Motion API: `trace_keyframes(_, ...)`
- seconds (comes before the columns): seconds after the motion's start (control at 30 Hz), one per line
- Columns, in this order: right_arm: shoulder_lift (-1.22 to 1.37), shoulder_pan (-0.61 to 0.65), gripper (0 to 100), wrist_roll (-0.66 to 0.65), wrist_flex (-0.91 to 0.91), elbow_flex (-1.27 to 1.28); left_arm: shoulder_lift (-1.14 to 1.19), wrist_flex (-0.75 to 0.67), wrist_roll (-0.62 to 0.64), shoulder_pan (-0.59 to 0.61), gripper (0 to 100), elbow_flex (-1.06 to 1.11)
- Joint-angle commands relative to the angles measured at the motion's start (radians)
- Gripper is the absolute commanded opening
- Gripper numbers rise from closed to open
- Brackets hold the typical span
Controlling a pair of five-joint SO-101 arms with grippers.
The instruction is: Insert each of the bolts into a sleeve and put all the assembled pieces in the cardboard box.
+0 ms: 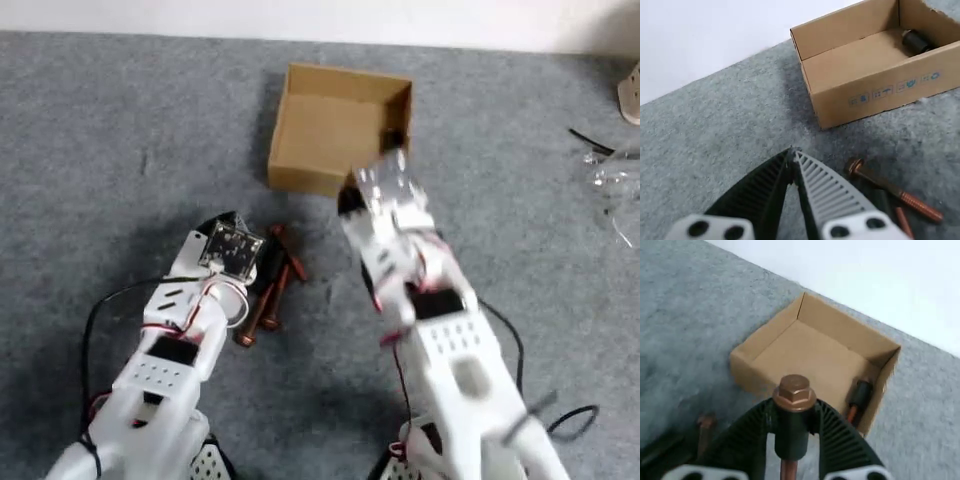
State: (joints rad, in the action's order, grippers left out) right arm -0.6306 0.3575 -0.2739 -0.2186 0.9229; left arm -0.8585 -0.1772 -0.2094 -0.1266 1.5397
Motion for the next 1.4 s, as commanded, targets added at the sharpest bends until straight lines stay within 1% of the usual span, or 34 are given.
trace_keyframes(0.0, 0.232, -0.028, 0.5, 0.012, 0.015, -0.303, 0.065, -0.038, 0.008, 0.016, 1, -0.087)
trace_keyframes(0.33, 0.816, -0.108, 0.5, 0.012, 0.001, -0.842, 0.082, -0.044, 0.009, 0.028, 1, -0.102)
trace_keyframes(0.53, 1.070, -0.114, 0.5, 0.012, -0.229, -1.199, 0.084, -0.043, 0.009, 0.027, 1, -0.104)
trace_keyframes(0.77, 1.345, -0.114, 0.5, 0.012, -0.418, -1.580, 0.084, -0.043, 0.009, 0.027, 1, -0.104)
trace_keyframes(1.03, 1.603, -0.111, 0.5, 0.009, -0.607, -1.873, 0.084, -0.043, 0.009, 0.027, 1, -0.105)
trace_keyframes(1.3, 1.778, -0.104, 1.3, 0.009, -0.687, -2.058, 0.084, -0.043, 0.009, 0.027, 1, -0.107)
trace_keyframes(1.37, 1.804, -0.104, 4.6, 0.009, -0.710, -2.098, 0.084, -0.043, 0.009, 0.027, 1, -0.107)
